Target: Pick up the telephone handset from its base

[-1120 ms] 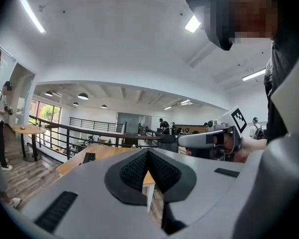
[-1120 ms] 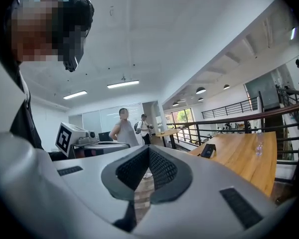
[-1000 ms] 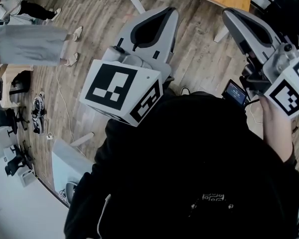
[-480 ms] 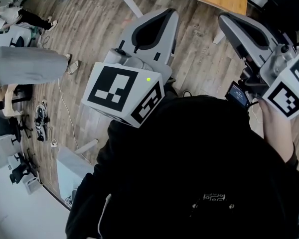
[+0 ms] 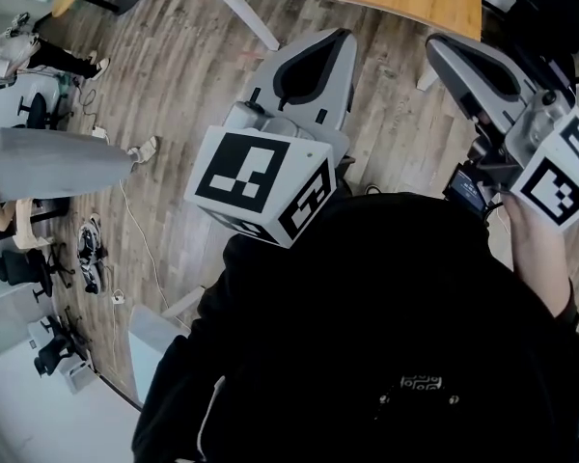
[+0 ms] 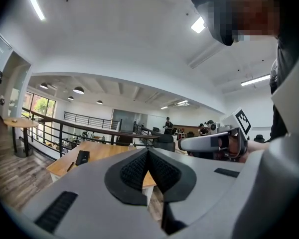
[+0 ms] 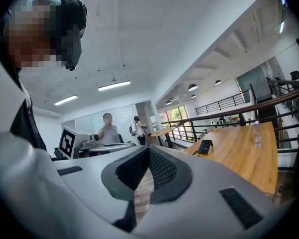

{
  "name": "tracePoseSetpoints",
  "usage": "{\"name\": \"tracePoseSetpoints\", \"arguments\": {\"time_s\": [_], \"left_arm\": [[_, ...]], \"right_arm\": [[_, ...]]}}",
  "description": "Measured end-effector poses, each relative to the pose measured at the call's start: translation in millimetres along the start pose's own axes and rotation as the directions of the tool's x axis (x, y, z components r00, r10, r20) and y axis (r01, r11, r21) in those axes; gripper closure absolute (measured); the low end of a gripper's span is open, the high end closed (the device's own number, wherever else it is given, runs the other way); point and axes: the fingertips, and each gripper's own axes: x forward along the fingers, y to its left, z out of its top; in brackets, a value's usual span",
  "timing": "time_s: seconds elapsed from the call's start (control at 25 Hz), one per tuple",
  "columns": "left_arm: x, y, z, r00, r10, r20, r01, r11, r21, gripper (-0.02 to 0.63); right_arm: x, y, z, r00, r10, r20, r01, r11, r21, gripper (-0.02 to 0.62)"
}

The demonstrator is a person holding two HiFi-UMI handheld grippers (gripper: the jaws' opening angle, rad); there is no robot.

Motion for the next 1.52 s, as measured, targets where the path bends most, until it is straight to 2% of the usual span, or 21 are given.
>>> {"name": "tracePoseSetpoints", "arguments": {"time_s": [0.24, 0.44, 0.68, 0.88, 1.04, 1.4, 1.52], "left_arm": [[12, 54, 6, 1.0, 0.015, -0.001, -0.015, 1.0, -0.009, 0.606], [27, 100, 13, 1.0, -0.01, 0.009, 0.01, 1.0, -0.014, 0.606], [40, 137, 22, 0.998, -0.062, 0.013, 0.061, 0.998, 0.01, 0.606], [40, 174, 23, 0.997, -0.066, 0.029, 0.067, 0.998, -0.003, 0.606], [43, 203, 41, 0.997, -0.065, 0.041, 0.066, 0.998, -0.02, 0.606], [20, 246, 28, 0.999, -0.024, 0.038, 0.025, 0.999, -0.023, 0.606], [21, 272, 25, 0.999, 0.019, 0.026, -0.018, 1.0, -0.023, 0.606]], "right_arm": [[50, -9, 8, 1.0, 0.005, -0.007, -0.005, 1.0, 0.001, 0.578], [98, -21, 22, 1.0, 0.004, -0.01, -0.004, 1.0, -0.011, 0.578], [135, -39, 31, 0.999, -0.052, -0.013, 0.052, 0.998, -0.03, 0.578], [167, -42, 34, 0.998, -0.066, -0.009, 0.066, 0.998, -0.019, 0.578], [195, -42, 53, 0.997, -0.073, -0.027, 0.073, 0.997, -0.028, 0.578], [244, -27, 38, 0.999, -0.011, -0.045, 0.011, 1.0, 0.007, 0.578], [275, -33, 41, 0.998, 0.041, -0.055, -0.041, 0.999, -0.001, 0.578]]}}
